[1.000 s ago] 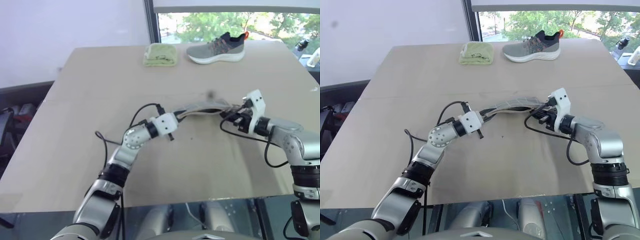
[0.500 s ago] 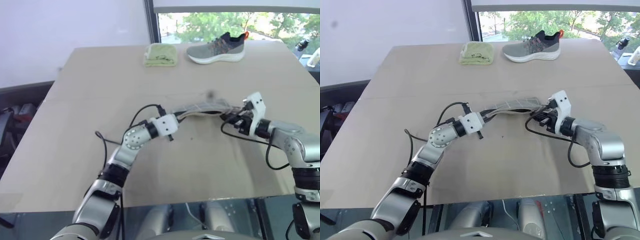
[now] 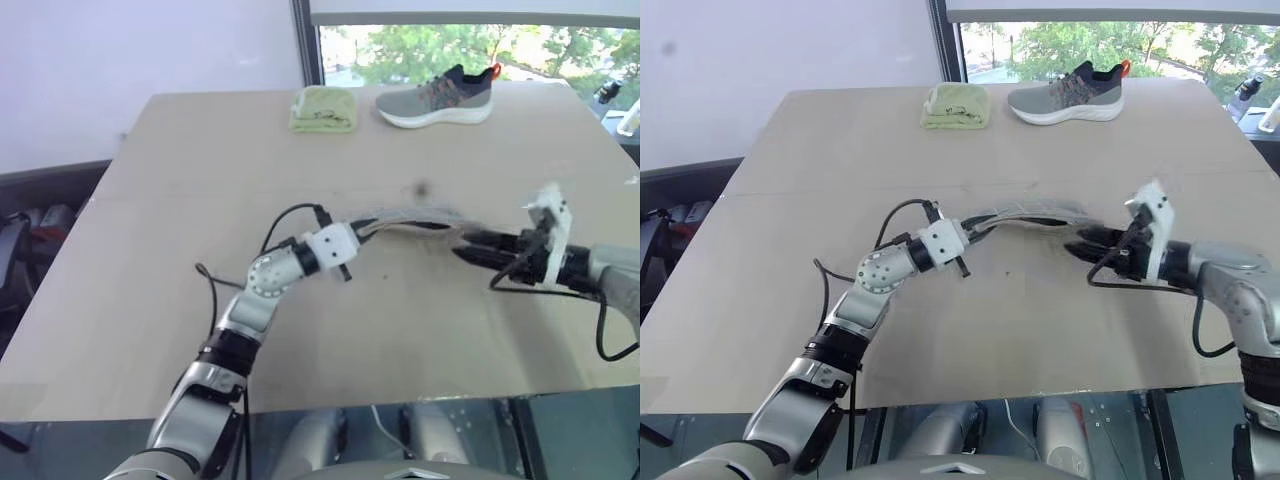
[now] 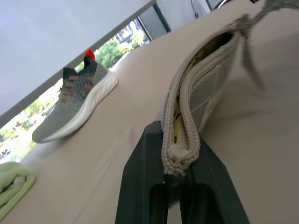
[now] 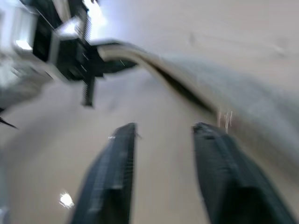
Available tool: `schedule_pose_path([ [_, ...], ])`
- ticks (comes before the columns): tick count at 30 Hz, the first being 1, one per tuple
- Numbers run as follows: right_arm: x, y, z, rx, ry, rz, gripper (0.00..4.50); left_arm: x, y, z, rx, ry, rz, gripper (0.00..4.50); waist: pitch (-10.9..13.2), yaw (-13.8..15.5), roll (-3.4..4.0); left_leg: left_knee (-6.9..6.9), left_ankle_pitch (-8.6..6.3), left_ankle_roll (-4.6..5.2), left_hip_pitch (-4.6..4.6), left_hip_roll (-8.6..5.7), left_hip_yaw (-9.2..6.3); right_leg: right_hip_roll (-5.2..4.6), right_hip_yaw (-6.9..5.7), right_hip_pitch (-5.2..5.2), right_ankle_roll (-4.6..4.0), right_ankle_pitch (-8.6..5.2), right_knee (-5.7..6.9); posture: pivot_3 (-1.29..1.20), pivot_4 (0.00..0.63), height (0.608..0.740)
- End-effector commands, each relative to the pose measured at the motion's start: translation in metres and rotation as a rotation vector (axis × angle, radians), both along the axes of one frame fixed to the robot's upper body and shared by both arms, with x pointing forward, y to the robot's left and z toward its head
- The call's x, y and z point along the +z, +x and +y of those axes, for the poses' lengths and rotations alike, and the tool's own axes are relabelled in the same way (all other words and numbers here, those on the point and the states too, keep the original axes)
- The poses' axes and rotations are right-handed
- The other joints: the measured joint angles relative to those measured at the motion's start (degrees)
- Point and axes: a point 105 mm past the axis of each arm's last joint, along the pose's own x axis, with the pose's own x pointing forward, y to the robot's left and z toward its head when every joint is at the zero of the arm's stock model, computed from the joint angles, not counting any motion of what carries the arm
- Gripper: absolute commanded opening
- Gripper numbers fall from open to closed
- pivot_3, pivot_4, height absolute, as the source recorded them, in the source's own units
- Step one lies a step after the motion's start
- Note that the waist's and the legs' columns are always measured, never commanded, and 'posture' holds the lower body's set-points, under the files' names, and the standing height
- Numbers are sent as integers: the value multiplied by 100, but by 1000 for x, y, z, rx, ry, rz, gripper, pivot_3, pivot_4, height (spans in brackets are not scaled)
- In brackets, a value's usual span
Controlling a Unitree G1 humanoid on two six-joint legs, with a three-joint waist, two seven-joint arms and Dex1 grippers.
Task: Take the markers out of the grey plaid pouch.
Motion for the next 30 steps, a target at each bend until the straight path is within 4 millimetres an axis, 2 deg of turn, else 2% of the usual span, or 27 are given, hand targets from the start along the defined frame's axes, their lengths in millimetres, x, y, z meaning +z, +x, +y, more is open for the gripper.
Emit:
schedule_pose_path([
  [1, 10, 2, 14, 6, 33, -43, 64, 14, -7, -5, -44, -50, -25, 0, -1, 9, -2, 0, 0, 0, 0, 0, 0, -1, 0, 0, 0, 0, 0, 0, 150, 740],
  [9, -1, 20, 21, -47, 14, -30, 26, 18, -12, -8, -75, -55, -25, 0, 0, 94, -4, 2, 0, 0, -2, -3, -3, -1, -6, 1, 1, 0, -3, 0, 150, 740],
  [13, -8, 29, 17, -97, -16, -21, 26, 20, -15, -11, -89, -70, -22, 0, 0, 89, -4, 2, 0, 0, -3, -4, -2, -1, -6, 1, 1, 0, -5, 0, 150, 740],
  [18, -10, 51, 5, -232, -38, -38, 26, 21, -24, -16, -139, -85, 5, 0, 0, 72, -4, 2, 1, -1, -2, -3, -2, -1, -3, 0, 1, 0, -2, 0, 150, 740],
  [21, -14, 55, 6, -226, -182, -141, 26, 23, -26, -17, -154, -101, 26, 0, 0, 74, -4, 2, 1, -1, -2, -3, -4, -1, -6, -1, 1, 0, -2, 0, 150, 740],
  [25, -13, 55, 18, -125, -410, -384, 26, 25, -28, -21, -181, -124, 63, 0, 0, 73, -4, 3, 1, -1, -3, -6, -2, 3, -6, -1, 1, 0, -6, 0, 150, 740],
  [26, -12, 53, 23, -84, -450, -442, 544, 26, -29, -22, -189, -129, 74, 0, 0, 72, -4, 3, 1, -1, -3, -6, -2, 5, -7, -1, 1, 0, -5, 0, 150, 740],
  [28, -15, 49, 31, -19, -503, -508, 1175, 26, -30, -23, -195, -136, 89, 0, 0, 72, -4, 3, 1, -1, -3, -6, -3, 8, -8, -1, 1, 0, -5, 0, 150, 740],
  [30, -19, 48, 33, 17, -580, -566, 2217, 27, -30, -24, -200, -150, 108, 0, 0, 70, -4, 3, 1, -1, -3, -5, -4, 10, -8, -1, 1, 0, -4, 0, 150, 740],
])
